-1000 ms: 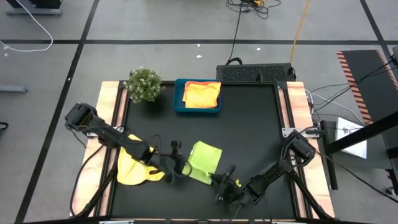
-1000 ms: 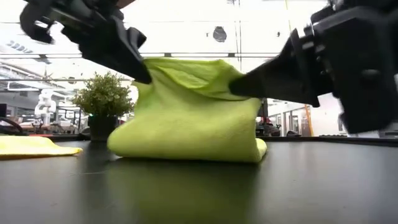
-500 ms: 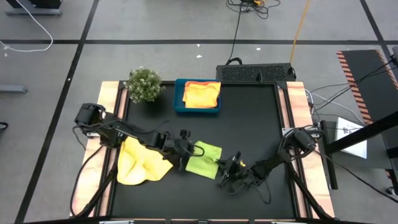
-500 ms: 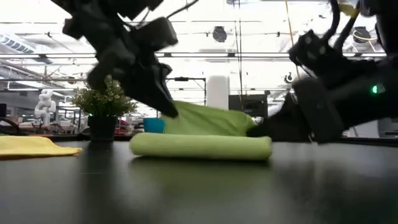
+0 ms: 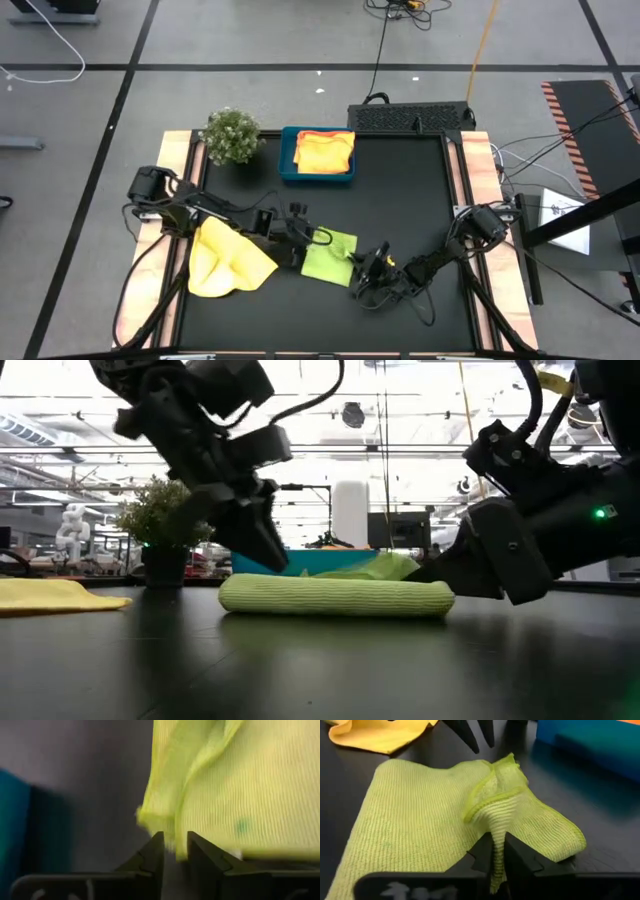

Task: Fold microfiber towels
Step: Fold the green microfiber towel, then put the green microfiber towel into the blue bin

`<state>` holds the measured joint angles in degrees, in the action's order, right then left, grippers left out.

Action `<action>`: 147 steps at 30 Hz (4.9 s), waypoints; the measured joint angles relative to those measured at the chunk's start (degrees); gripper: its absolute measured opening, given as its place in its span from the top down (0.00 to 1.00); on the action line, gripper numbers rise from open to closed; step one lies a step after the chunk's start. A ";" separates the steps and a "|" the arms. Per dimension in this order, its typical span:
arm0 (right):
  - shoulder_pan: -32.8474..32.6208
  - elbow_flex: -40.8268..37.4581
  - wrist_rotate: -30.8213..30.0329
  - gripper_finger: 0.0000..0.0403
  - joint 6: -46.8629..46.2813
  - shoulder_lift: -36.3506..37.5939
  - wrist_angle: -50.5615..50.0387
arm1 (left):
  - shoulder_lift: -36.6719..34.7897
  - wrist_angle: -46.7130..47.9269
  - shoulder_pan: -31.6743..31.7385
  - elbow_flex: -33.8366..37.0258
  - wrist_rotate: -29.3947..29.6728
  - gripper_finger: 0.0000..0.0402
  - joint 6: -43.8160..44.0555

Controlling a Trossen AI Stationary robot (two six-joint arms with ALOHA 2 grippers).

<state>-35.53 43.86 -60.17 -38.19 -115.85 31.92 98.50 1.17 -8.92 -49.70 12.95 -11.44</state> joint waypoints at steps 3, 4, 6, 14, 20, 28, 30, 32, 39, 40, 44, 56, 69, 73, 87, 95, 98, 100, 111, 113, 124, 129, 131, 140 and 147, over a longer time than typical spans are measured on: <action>-0.06 0.02 -1.26 0.85 0.50 0.21 -0.12 | -0.89 0.57 -0.63 0.05 2.65 0.74 0.00; -0.11 0.02 -1.34 0.83 0.71 0.31 0.05 | -1.83 2.40 -0.96 0.10 3.78 0.72 0.08; -0.11 0.04 -1.89 0.78 0.75 0.54 0.35 | -3.43 3.20 -1.44 0.16 5.90 0.70 0.56; 0.64 -2.09 -7.77 0.63 1.62 5.73 0.01 | -9.10 7.90 -5.55 0.10 5.48 0.69 4.72; 1.94 -6.12 -9.41 0.61 0.79 10.56 0.16 | -8.16 5.29 -11.38 -0.04 5.01 0.71 6.07; 2.21 -7.78 -1.54 0.61 10.08 11.76 6.88 | -3.93 1.15 -16.81 0.03 6.29 0.71 6.46; 2.21 -7.78 -1.04 0.61 12.01 11.76 8.66 | -1.64 -0.74 -17.52 0.05 6.40 0.70 4.43; 2.20 -7.78 -1.06 0.61 13.82 11.76 10.06 | 1.14 -3.87 -18.13 0.08 6.77 0.68 2.28; 2.19 -7.78 -1.15 0.61 16.62 11.76 10.98 | 6.57 -13.73 -18.57 0.08 8.90 0.57 -0.09; 2.19 -7.78 -1.16 0.61 16.73 11.76 10.95 | 6.93 -14.65 -18.70 0.08 9.14 0.55 -0.54; 2.19 -7.78 -1.21 0.61 16.85 11.76 10.98 | 6.93 -14.79 -19.84 -0.18 11.19 0.49 -1.40; 2.19 -7.78 -1.21 0.61 16.83 11.76 10.98 | 6.93 -10.42 -24.38 -0.48 20.03 0.46 -1.12; 1.90 -7.74 -1.17 0.61 16.44 11.72 11.19 | 17.01 7.04 -24.86 -15.16 24.07 0.46 -1.04; 1.68 -7.74 -1.15 0.61 16.44 11.72 11.17 | 17.42 9.48 -24.92 -15.77 25.63 0.46 0.30; 1.70 -7.74 -1.17 0.61 16.41 11.72 11.19 | 17.49 10.69 -21.87 -15.64 26.27 0.46 0.70; 1.59 -7.74 1.65 0.61 20.14 11.72 13.69 | 17.55 12.18 -19.82 -15.62 26.12 0.49 4.43; 1.51 -7.74 7.12 0.61 24.20 11.72 16.49 | 17.59 12.17 -19.52 -15.60 25.63 0.57 4.42; 1.55 -7.74 10.65 0.61 25.73 11.72 18.13 | 17.60 12.14 -19.24 -15.56 25.07 0.65 4.45; 2.00 4.33 22.95 0.61 36.10 11.67 2.80 | 16.85 11.39 -17.79 -15.35 22.02 0.97 3.60; 2.04 7.06 22.94 0.61 35.34 11.58 -3.37 | 16.05 11.82 -17.78 -15.22 21.59 0.98 3.58; 2.08 15.85 21.34 0.57 31.93 2.23 -11.14 | 12.13 11.38 -17.74 -15.36 18.94 0.98 7.09; 2.49 18.25 21.04 0.45 31.18 1.60 -16.10 | 12.15 11.52 -17.63 -15.40 17.87 0.99 7.54; 2.58 18.50 20.91 0.40 31.87 1.57 -16.60 | 12.13 11.57 -17.61 -15.40 17.36 0.99 7.57; 3.69 18.62 19.54 0.33 26.24 1.57 -27.01 | 12.13 11.52 -17.61 -15.44 17.00 0.98 7.69; 2.61 18.61 19.29 0.47 23.97 1.57 -30.17 | 12.11 12.16 -17.61 -15.46 16.98 0.99 8.15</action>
<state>-32.92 62.47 -40.88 -14.22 -114.28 1.75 110.61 13.33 -26.52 -65.17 29.93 -3.29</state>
